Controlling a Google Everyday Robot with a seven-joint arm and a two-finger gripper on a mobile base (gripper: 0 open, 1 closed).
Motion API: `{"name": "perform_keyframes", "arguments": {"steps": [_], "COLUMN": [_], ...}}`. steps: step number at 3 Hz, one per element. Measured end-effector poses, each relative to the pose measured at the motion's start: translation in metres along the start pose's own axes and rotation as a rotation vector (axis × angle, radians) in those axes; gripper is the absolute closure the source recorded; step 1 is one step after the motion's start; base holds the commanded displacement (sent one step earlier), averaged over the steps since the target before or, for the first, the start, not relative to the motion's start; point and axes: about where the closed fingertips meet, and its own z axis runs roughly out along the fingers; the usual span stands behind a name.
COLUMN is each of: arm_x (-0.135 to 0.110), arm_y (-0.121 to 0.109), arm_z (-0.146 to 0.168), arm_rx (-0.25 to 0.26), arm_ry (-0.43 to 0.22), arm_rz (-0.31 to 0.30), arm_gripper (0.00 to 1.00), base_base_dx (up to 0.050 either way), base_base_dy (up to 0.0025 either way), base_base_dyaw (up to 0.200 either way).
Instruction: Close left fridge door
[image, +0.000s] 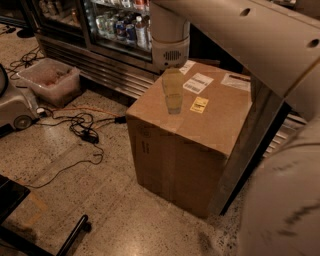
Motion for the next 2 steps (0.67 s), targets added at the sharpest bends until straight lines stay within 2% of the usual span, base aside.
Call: {"name": "perform_keyframes", "arguments": {"steps": [1, 2], "arm_x": [-0.008, -0.008], "arm_y": [-0.0238, -0.0238], "arm_z": [-0.011, -0.011], "arm_rx": [0.082, 0.082], "arm_ry": [-0.051, -0.051], "arm_rz": [0.015, 0.015], "arm_gripper": [0.0, 0.0], "base_base_dx": [0.0, 0.0], "base_base_dy": [0.0, 0.0], "base_base_dyaw": [0.0, -0.2]}}
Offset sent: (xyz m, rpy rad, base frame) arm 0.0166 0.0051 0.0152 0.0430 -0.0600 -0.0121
